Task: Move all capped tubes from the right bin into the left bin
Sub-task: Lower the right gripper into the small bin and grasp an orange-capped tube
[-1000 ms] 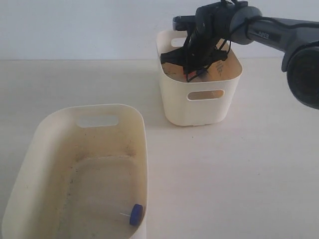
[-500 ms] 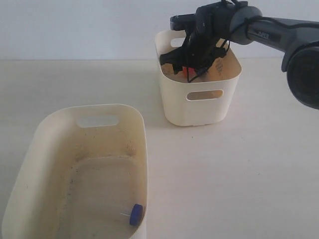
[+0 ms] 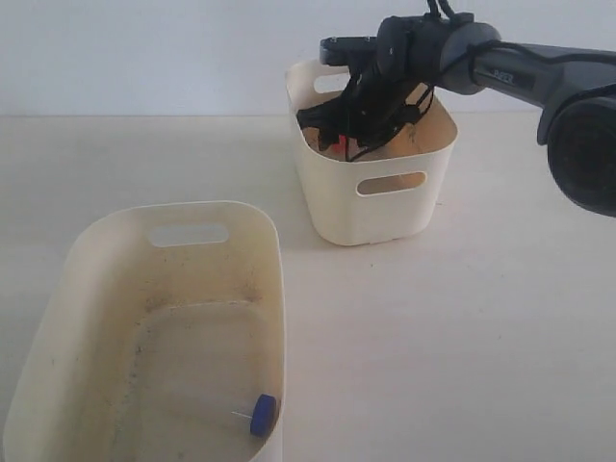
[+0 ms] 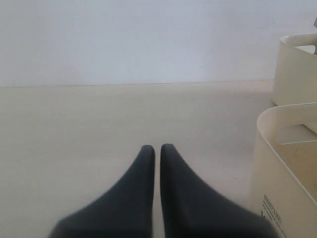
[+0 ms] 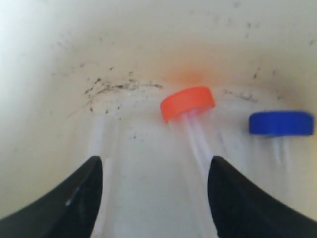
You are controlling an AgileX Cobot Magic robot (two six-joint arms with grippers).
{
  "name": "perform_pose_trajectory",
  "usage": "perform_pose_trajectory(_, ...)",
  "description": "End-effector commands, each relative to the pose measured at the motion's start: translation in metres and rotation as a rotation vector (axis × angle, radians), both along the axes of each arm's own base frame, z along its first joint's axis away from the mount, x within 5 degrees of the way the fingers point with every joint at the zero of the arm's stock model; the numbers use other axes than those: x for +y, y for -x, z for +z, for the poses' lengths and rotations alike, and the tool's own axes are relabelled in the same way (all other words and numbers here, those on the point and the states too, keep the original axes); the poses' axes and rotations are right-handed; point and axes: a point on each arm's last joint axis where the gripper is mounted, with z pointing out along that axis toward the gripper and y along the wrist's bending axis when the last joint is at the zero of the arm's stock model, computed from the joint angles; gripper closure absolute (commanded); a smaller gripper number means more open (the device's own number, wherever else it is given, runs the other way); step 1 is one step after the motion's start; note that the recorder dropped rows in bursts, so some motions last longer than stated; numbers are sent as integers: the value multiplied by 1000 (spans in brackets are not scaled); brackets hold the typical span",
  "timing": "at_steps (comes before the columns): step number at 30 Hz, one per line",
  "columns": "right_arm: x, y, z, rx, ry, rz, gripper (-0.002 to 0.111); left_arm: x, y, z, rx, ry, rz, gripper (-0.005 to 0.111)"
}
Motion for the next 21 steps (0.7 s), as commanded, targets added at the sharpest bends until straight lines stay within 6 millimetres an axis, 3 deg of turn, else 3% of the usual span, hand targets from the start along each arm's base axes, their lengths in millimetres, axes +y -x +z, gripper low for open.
perform_pose_trajectory(1,-6,-5,11,-70,70,48,49,0,0,1,-7,7,3,102)
perform_pose_trajectory(9,-9,-6,-5,-52,148,75,49,0,0,1,-7,7,3,102)
perform_pose_trajectory(21,-14,-8,-6,-75,232,98,49,0,0,1,-7,7,3,102)
